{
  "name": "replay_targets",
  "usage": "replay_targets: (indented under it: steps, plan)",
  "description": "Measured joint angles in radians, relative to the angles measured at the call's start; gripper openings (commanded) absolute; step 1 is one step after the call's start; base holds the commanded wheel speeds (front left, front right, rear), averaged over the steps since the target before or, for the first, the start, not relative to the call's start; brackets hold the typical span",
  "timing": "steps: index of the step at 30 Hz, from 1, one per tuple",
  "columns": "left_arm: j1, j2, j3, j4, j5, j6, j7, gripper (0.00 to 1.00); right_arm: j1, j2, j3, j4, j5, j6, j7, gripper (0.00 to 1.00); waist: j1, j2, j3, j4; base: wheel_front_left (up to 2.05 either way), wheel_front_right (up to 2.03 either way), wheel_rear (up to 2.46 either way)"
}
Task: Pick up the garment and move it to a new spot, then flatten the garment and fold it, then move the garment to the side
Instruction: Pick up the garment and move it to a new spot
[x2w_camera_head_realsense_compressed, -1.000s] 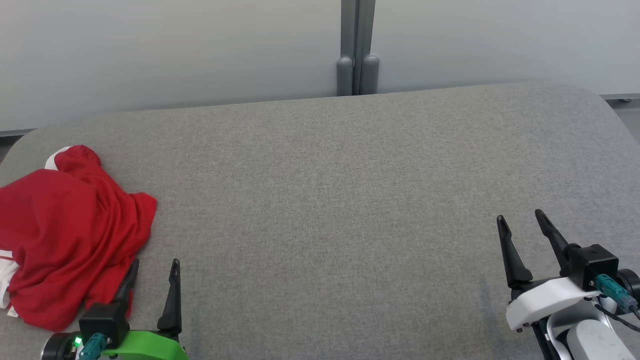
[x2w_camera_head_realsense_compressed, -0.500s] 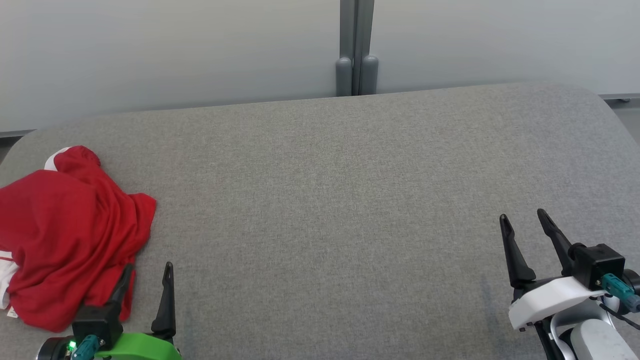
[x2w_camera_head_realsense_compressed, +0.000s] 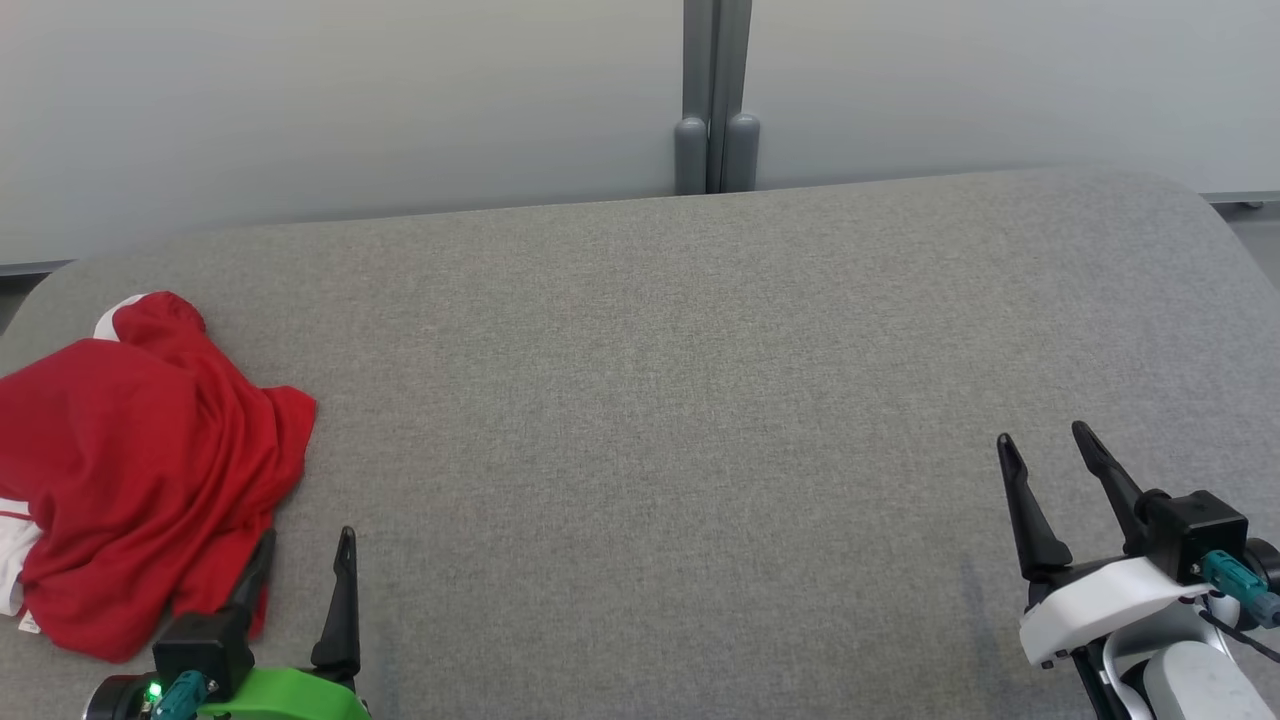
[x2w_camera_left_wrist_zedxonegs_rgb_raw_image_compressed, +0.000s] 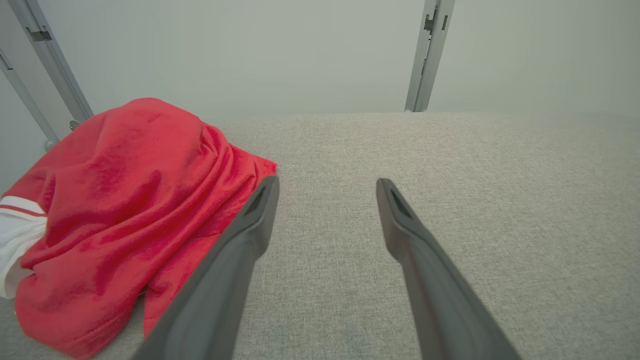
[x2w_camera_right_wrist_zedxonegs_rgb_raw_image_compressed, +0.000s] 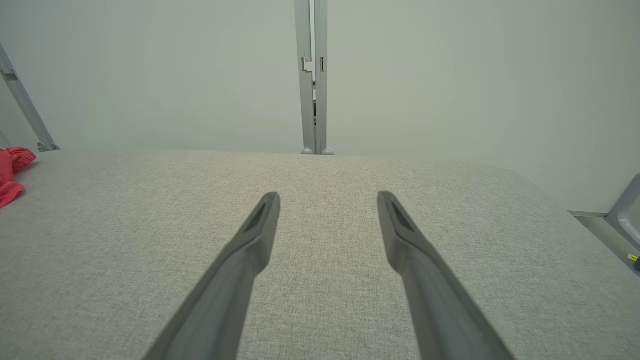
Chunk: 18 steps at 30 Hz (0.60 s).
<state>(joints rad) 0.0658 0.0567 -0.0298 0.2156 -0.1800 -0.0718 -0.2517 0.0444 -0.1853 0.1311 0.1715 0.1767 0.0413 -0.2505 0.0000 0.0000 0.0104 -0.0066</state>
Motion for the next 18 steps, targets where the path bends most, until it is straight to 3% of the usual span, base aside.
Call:
replay_targets:
  steps: [8, 18]
  plan:
    - [0.000, -0.005, -0.008, 0.011, 0.006, -0.012, 0.000, 1.00, 0.012, 0.014, -0.017, 0.004, -0.006, 0.011, 0.000, 1.00, 0.0000, 0.0000, -0.001, 0.034, 0.00, 0.00, 0.00]
    - [0.000, -0.007, 0.007, 0.032, 0.008, -0.013, 0.000, 1.00, 0.012, 0.031, 0.004, 0.015, -0.027, 0.038, 0.000, 1.00, 0.0000, 0.0000, -0.009, 0.132, 0.00, 0.00, 0.00]
